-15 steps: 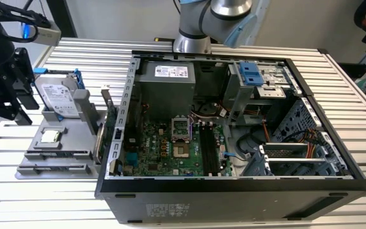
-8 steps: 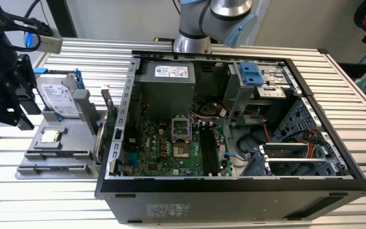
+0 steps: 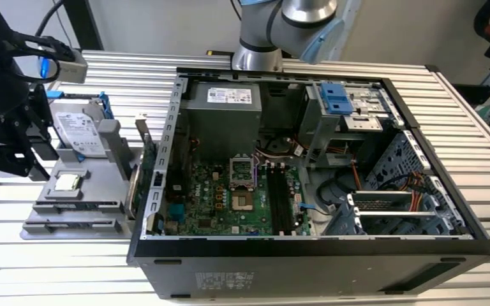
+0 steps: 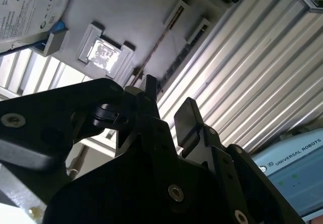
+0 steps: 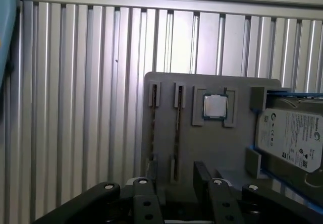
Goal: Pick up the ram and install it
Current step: 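Pick up the ram and move it above insertion slot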
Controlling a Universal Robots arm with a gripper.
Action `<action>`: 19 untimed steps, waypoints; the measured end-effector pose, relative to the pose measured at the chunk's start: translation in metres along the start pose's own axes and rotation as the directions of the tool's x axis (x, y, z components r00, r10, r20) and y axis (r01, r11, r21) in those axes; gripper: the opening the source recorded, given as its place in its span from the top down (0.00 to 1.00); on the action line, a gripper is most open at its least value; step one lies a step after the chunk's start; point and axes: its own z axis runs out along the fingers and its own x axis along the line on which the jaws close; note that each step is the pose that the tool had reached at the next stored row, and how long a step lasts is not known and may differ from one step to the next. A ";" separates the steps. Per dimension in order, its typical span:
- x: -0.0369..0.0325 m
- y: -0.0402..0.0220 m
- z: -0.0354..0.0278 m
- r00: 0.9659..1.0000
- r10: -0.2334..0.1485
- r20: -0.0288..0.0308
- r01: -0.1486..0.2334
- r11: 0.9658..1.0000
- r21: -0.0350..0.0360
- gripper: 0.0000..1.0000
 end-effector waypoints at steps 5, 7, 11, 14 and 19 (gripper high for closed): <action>0.0001 0.0000 0.0049 1.000 0.000 0.000 0.000 1.000 0.000 0.00; 0.0001 0.0000 0.0052 1.000 0.000 -0.001 0.000 1.000 0.000 0.00; 0.0001 0.0000 0.0053 1.000 0.000 -0.001 0.000 1.000 0.000 0.00; 0.0002 0.0000 0.0073 1.000 0.000 0.000 0.000 1.000 0.000 0.00; 0.0022 0.0001 0.0150 1.000 0.000 -0.001 0.000 1.000 0.000 0.00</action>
